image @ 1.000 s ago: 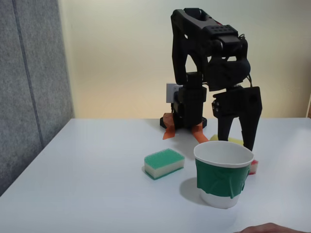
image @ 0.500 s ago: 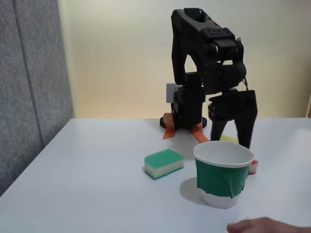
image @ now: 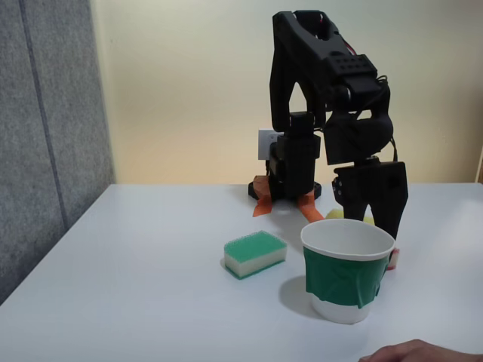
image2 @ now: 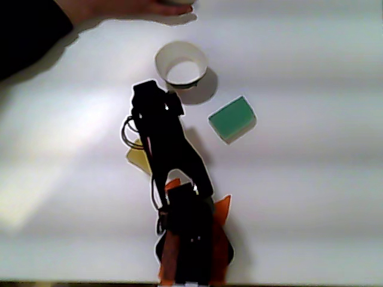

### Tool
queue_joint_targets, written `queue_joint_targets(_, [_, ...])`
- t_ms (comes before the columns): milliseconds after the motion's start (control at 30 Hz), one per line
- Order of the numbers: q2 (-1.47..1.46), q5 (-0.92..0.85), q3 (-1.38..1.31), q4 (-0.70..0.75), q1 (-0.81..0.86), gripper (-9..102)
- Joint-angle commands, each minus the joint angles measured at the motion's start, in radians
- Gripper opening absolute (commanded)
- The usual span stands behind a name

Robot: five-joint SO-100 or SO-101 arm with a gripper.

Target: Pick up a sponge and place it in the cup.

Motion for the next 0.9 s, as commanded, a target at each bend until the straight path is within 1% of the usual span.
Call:
queue_joint_targets(0, [-0.009, 0.011, -0.011, 0.083, -0.012, 15])
queue_joint_targets(67, [-0.012, 0.012, -0.018, 0.141, -0.008, 12])
queue_joint_targets(167, [-0.011, 0.061, -0.020, 0.196, -0.011, 8])
queue_joint_targets(233, [-0.005, 0.091, -0.011, 0.210, -0.018, 7])
queue_joint_targets(300, [-0.005, 0.112, -0.005, 0.222, -0.028, 1])
queue_joint_targets(333, [-0.005, 0.137, -0.005, 0.227, -0.032, 0])
queue_joint_targets(467, [0.015, 0.153, -0.005, 0.229, -0.041, 0])
queue_joint_targets(533, [0.032, 0.147, -0.035, 0.293, -0.044, 0])
queue_joint_targets(733, [0.129, 0.149, -0.204, 0.583, -0.046, 0])
queue_joint_targets(867, [0.170, 0.089, -0.331, 0.730, -0.020, 0])
